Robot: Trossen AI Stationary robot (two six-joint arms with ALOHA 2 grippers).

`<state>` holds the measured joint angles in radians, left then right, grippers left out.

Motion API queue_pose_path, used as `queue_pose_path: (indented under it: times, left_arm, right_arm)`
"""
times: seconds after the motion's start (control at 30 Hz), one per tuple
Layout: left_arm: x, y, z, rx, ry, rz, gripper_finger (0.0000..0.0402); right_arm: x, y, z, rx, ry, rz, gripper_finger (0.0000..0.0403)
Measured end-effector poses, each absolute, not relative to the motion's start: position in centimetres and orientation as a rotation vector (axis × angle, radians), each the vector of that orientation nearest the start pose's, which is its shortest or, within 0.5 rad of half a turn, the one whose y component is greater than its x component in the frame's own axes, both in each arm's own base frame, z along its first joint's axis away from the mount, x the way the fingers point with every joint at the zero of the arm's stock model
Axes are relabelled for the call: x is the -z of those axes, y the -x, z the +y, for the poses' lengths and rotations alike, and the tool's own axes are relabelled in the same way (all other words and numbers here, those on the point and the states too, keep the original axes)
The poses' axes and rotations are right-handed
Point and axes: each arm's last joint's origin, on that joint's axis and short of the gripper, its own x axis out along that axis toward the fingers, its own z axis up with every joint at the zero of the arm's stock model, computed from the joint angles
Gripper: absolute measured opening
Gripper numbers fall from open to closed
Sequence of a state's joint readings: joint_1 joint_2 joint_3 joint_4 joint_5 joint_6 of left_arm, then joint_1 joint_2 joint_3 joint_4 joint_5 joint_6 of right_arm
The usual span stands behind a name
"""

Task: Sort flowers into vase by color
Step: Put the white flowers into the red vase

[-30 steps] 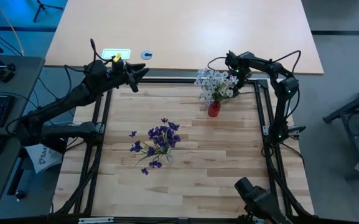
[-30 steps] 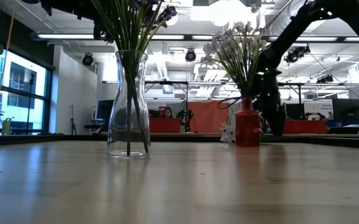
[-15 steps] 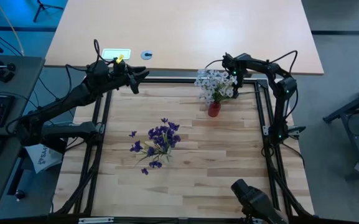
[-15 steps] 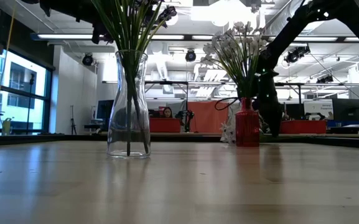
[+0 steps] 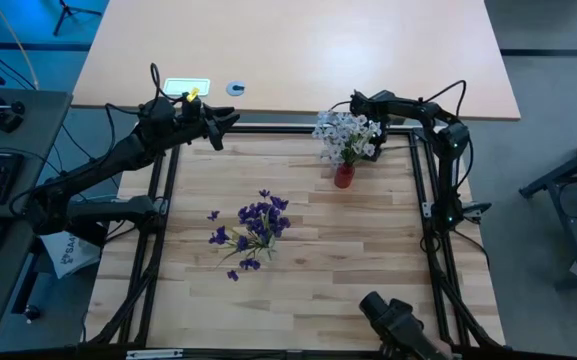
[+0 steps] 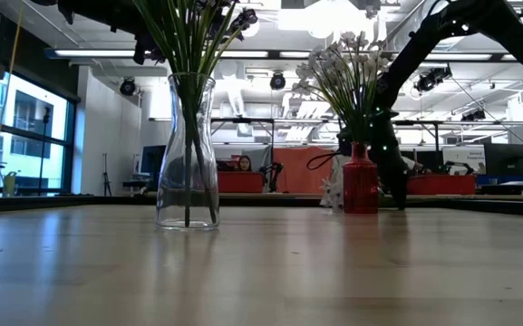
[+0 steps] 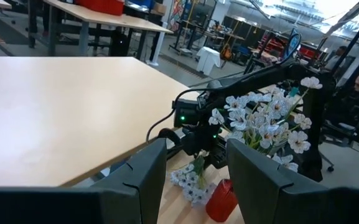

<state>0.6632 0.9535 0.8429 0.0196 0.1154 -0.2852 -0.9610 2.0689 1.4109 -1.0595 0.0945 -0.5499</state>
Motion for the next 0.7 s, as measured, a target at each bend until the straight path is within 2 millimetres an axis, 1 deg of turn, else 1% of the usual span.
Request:
queue_pose_path:
  times: [0.13,0.23,0.27,0.3,0.33,0.4,0.47,0.57,0.7]
  left_arm:
    - [-34.4,-16.9,12.9,-0.590,0.307,-0.005,0.0156]
    - [-34.6,-16.8,12.9,-0.601,0.286,-0.019,0.0156]
    - [-34.6,-16.8,12.9,-0.601,0.274,-0.021,0.0156]
    - [-34.7,-16.8,12.9,-0.600,0.261,-0.027,0.0156]
    - [-34.9,-16.7,12.8,-0.599,0.247,-0.036,0.0156]
    - [-35.1,-16.6,12.7,-0.597,0.224,-0.047,0.0156]
    - [-35.2,-16.5,12.7,-0.601,0.207,-0.051,0.0156]
    - [-35.3,-16.4,12.7,-0.621,0.202,-0.057,0.0156]
    - [-35.3,-16.3,12.7,-0.653,0.200,-0.062,0.0156]
  right_arm:
    - [-13.7,-20.9,-29.6,0.302,-0.323,1.746,0.0138]
    - [-14.2,-20.9,-29.5,0.336,-0.368,1.709,0.0047]
    - [-14.5,-20.8,-29.5,0.344,-0.384,1.683,0.0025]
    - [-15.0,-20.8,-29.6,0.357,-0.403,1.647,0.0015]
    - [-15.7,-20.6,-29.5,0.374,-0.421,1.616,0.0016]
    - [-17.6,-20.3,-29.4,0.416,-0.445,1.549,0.0021]
    - [-19.6,-19.9,-29.2,0.460,-0.453,1.470,0.0013]
    - [-23.3,-18.9,-28.6,0.544,-0.458,1.324,0.0006]
    - [-28.3,-17.6,-27.3,0.637,-0.456,1.096,0.0005]
